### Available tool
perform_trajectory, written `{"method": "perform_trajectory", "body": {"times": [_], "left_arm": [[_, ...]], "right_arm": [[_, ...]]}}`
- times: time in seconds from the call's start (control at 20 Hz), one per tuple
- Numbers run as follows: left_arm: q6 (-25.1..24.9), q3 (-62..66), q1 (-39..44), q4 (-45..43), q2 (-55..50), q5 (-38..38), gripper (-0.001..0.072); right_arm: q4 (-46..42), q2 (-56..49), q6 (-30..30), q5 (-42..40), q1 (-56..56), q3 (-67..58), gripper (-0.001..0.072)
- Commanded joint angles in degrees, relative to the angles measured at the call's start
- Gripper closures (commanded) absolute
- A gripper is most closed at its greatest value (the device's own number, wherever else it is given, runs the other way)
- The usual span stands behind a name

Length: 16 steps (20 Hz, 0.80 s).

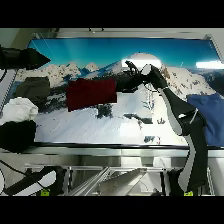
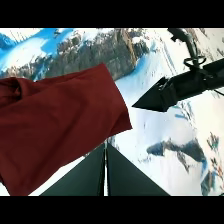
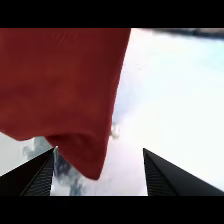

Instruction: Fold the shirts.

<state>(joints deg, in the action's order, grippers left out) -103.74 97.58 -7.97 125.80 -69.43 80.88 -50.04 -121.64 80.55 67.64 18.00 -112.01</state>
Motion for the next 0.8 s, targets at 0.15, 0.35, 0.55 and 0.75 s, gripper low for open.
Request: {"method": "perform_trajectory", "body": {"times": [0.15, 0.35, 0.55, 0.75], "left_arm": [[-1.2, 0.0, 0.0, -0.2, 0.0, -0.6, 0.0693], [-1.3, 0.0, 0.0, -0.2, 0.0, -0.4, 0.0694], [-1.3, 0.0, 0.0, -0.2, 0.0, 0.8, 0.0693], [-1.3, -0.1, 0.0, -0.2, 0.0, 1.4, 0.0693]], "right_arm": [[8.8, -6.0, -3.7, -6.4, 3.2, 0.0, 0.0118], [16.0, -6.0, -8.8, -11.9, 4.9, -1.2, 0.0584], [15.6, -0.9, -8.8, -8.9, 4.2, -3.3, 0.0694], [0.8, 14.1, -1.1, -8.2, -0.5, -3.3, 0.0694]]}}
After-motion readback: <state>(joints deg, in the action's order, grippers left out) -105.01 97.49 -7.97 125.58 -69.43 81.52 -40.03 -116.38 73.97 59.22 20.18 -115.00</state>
